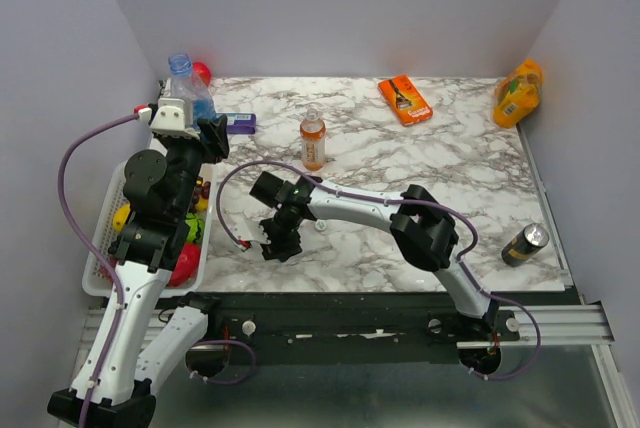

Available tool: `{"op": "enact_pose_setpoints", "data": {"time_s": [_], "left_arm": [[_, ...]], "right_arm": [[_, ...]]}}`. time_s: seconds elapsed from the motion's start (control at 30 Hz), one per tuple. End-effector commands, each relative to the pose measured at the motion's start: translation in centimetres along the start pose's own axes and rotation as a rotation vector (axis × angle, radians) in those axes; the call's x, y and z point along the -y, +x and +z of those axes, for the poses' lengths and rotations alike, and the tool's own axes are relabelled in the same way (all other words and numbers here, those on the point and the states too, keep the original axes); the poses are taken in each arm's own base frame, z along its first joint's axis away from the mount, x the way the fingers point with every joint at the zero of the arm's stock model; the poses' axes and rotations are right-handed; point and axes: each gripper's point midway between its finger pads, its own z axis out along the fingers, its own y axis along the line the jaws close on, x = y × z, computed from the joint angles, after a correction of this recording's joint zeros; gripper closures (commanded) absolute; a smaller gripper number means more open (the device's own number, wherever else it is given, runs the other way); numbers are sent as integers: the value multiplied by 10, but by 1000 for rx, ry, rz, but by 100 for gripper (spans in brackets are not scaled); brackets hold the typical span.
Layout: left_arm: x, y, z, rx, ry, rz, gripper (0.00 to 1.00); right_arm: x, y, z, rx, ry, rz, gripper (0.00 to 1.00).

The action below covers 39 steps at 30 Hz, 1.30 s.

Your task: Screw on the bottle caps

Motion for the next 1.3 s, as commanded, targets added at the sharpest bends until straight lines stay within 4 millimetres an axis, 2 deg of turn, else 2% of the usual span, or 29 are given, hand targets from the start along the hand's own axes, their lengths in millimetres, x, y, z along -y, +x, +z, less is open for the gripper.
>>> {"op": "enact_pose_setpoints", "data": {"time_s": [0.0, 0.47, 0.97, 1.07, 1.27], "left_arm": [[1, -2, 0, 20, 11, -7, 100], [-1, 5, 5, 14, 2, -8, 100], [-3, 9, 8, 2, -9, 3, 100], [-3, 11, 10, -3, -8, 3, 100], [-3, 14, 11, -10, -6, 5, 100]], "right_arm": [[-6, 13, 16, -35, -19, -21, 39], [-5, 13, 20, -27, -17, -13, 40], [-8, 16, 25, -31, -38, -9, 46], [-6, 17, 25, -32, -32, -7, 48], [-1, 12, 21, -28, -1, -15, 59]]}}
